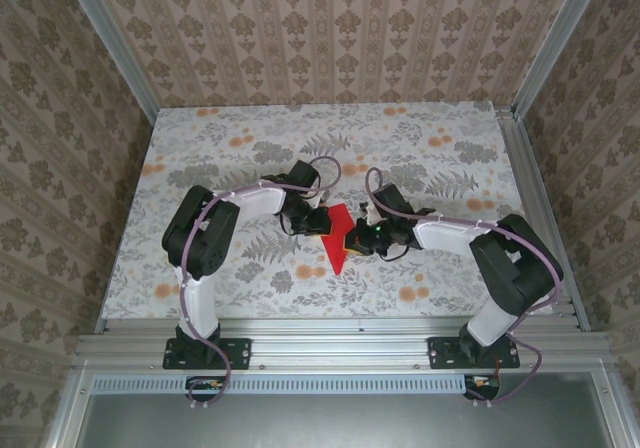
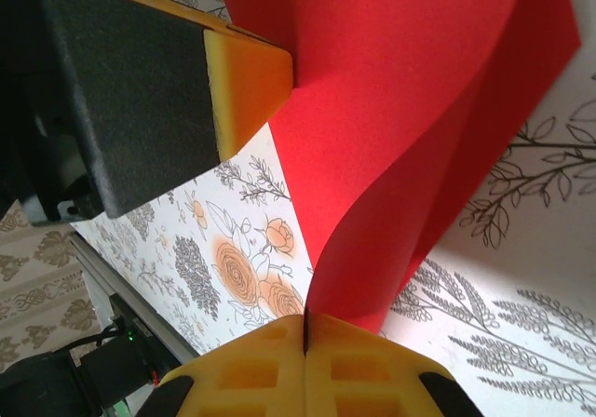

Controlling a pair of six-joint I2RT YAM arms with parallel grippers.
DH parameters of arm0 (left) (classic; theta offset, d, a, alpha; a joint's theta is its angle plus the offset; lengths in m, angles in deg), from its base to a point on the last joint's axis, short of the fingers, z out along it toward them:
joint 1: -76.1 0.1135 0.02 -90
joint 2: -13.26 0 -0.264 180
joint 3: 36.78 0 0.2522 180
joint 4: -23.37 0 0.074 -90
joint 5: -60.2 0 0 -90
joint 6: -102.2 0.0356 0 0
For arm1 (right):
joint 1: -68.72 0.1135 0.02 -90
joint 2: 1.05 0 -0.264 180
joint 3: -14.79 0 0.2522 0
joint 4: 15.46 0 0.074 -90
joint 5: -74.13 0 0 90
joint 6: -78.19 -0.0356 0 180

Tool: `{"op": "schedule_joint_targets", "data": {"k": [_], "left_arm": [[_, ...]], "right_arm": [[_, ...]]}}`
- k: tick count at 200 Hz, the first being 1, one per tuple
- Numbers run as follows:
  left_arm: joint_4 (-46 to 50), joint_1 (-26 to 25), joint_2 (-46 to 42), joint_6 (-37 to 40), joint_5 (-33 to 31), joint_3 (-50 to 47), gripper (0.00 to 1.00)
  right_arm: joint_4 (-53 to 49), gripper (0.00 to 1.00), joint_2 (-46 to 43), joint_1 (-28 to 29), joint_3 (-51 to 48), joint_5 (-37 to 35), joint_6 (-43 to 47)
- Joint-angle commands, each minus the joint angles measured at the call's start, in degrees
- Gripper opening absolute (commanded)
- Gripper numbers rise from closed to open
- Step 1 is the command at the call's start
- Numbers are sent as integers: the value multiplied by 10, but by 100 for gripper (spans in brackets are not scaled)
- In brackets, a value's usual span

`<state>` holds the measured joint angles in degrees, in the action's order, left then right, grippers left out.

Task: Fold a paper plane with a square sheet of paper (pick it up from the middle)
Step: Third fold the triangle at the center of the table.

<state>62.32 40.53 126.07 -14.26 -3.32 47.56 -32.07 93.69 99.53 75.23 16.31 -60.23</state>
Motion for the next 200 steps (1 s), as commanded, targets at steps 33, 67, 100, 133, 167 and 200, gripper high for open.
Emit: {"op": "schedule_joint_targets", "data": {"k": [33, 67, 100, 133, 167, 200], "left_arm": [[2, -2, 26, 15, -2, -15, 14], [-2, -2, 26, 14, 0, -19, 14], [-3, -2, 26, 13, 1, -22, 14], [-7, -2, 26, 10, 2, -25, 14], [-8, -1, 26, 11, 2, -27, 14], [-12, -2, 29, 9, 5, -28, 14]], "right_arm": [[18, 5, 43, 7, 33, 10, -11], [29, 5, 55, 8, 40, 6, -20], [29, 5, 70, 8, 43, 3, -22], [37, 5, 80, 8, 46, -3, -26], [36, 5, 90, 9, 47, -7, -25], [44, 5, 97, 9, 47, -6, -29]]}}
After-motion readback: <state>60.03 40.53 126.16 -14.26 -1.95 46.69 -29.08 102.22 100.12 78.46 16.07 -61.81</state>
